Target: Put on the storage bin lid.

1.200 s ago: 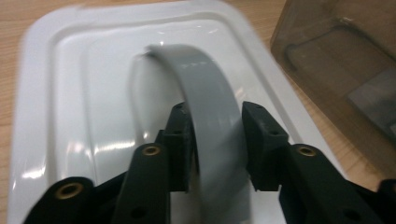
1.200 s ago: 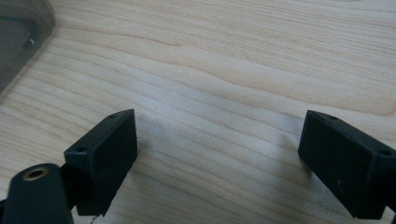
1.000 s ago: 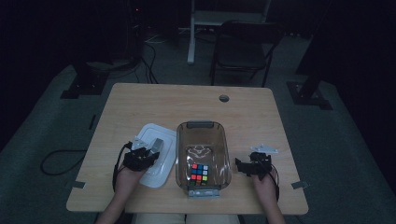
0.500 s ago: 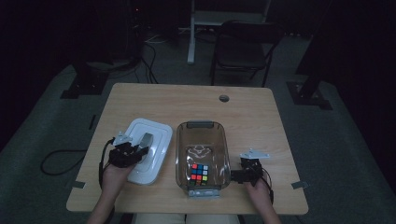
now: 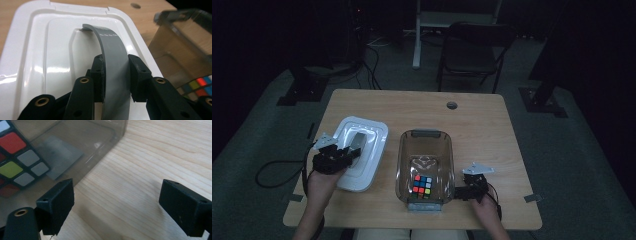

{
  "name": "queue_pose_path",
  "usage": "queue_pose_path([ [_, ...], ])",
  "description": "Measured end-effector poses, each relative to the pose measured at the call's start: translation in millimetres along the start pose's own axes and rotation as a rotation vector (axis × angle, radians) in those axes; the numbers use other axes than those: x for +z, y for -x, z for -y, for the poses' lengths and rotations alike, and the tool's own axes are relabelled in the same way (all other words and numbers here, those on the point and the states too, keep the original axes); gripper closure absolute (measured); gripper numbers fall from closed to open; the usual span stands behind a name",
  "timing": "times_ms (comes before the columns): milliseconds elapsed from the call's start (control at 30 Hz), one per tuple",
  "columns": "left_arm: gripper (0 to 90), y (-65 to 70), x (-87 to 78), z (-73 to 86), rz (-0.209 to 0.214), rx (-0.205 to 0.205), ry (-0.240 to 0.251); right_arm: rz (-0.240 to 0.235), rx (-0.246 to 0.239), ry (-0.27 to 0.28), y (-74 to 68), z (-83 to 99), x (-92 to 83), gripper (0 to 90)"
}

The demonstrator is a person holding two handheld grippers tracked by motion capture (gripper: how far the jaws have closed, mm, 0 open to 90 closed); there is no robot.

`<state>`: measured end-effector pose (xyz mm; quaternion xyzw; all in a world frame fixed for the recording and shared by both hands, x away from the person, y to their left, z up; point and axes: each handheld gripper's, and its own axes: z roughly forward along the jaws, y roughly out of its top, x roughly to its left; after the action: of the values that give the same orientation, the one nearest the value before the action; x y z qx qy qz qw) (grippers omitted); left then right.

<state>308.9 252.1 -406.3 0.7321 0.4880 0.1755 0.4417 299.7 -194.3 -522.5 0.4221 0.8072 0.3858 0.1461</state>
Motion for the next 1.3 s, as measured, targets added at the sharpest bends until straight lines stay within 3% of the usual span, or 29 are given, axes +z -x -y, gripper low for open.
queue_pose_path([
  [100, 70.1, 4.6, -8.5, -8.2, 0.005, 0.019, 0.023, -0.009, 0.0, 0.005, -3.4, -1.3, 1.3, 12.7],
  [233, 70.1, 10.5, -18.9, -17.9, 0.045, 0.028, 0.059, -0.014, -0.014, 0.006, -9.1, -4.3, 4.4, 12.7],
  [667, 70.2, 36.1, -16.6, -30.5, 0.122, 0.112, 0.037, -0.039, -0.044, 0.015, -29.5, -13.3, 17.0, 12.6],
  [867, 70.2, 39.2, -11.9, -32.3, 0.191, 0.101, 0.03, -0.063, -0.057, 0.009, -40.2, -18.8, 24.1, 12.2],
  [1167, 70.2, 46.4, -6.8, -34.2, 0.206, 0.123, 0.014, -0.077, -0.084, 0.015, -56.3, -30.6, 37.5, 12.0],
  [1300, 70.3, 47.7, -4.5, -34.2, 0.219, 0.114, 0.021, -0.068, -0.106, 0.012, -64.2, -38.7, 44.6, 12.0],
])
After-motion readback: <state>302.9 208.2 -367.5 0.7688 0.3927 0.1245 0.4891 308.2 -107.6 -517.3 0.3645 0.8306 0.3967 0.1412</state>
